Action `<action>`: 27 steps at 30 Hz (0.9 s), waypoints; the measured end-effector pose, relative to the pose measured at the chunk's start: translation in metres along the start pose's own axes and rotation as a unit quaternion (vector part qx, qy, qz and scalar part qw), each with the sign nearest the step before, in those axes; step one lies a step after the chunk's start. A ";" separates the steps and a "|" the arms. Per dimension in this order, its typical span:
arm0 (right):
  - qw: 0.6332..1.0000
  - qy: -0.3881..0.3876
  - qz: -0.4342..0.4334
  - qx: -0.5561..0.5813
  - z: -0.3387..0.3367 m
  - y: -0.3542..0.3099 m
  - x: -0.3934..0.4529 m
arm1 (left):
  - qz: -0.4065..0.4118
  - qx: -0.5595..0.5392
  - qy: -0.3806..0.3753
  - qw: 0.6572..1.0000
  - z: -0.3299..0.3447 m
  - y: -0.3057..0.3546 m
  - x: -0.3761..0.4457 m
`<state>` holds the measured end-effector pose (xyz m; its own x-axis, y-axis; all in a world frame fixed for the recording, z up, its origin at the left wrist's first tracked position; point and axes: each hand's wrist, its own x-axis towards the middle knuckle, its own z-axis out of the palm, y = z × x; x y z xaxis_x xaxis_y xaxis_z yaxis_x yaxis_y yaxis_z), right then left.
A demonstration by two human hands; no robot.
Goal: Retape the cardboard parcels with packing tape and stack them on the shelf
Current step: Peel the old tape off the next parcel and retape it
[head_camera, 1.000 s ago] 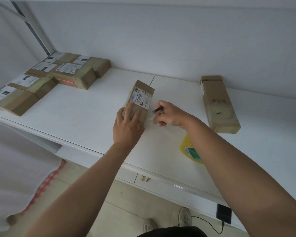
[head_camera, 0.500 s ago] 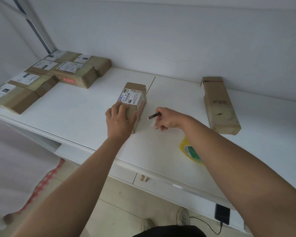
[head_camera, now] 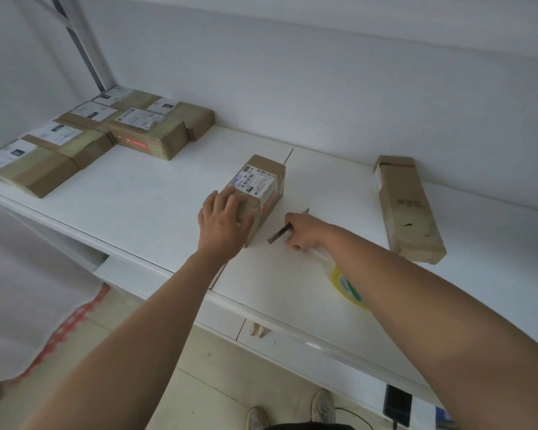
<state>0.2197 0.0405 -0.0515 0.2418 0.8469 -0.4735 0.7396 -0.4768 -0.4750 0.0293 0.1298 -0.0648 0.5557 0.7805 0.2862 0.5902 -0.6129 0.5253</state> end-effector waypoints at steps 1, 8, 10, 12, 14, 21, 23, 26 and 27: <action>0.999 0.000 -0.001 -0.032 -0.001 -0.001 0.000 | 0.002 0.000 -0.003 1.000 -0.001 -0.001 0.000; 0.984 0.002 0.084 -0.155 -0.018 0.006 -0.005 | 0.007 -0.013 -0.014 1.000 -0.005 -0.002 0.004; 0.986 -0.011 0.110 -0.123 -0.021 0.010 -0.006 | 0.010 -0.018 -0.020 1.000 -0.006 -0.002 0.006; 0.992 0.017 0.120 -0.046 -0.023 0.009 -0.005 | 0.002 -0.018 -0.036 0.999 -0.009 -0.001 0.008; 0.989 0.056 0.137 -0.015 -0.027 0.006 -0.005 | -0.009 -0.018 -0.058 0.998 -0.014 0.003 0.011; 0.968 0.079 0.216 -0.100 -0.027 0.004 -0.015 | -0.027 0.028 -0.118 0.992 -0.021 0.008 0.022; 0.966 0.058 0.228 -0.110 -0.026 0.004 -0.016 | -0.039 0.037 -0.125 0.991 -0.019 0.008 0.021; 0.965 0.076 0.226 -0.108 -0.026 0.008 -0.015 | -0.042 0.042 -0.112 0.992 -0.018 0.011 0.019; 0.966 0.095 0.218 -0.103 -0.026 0.008 -0.015 | -0.042 0.039 -0.103 0.993 -0.019 0.012 0.019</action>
<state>0.2379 0.0302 -0.0289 0.6556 0.6130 -0.4409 0.6452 -0.7581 -0.0947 0.0359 0.1394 -0.0383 0.6061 0.7923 0.0705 0.6782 -0.5610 0.4747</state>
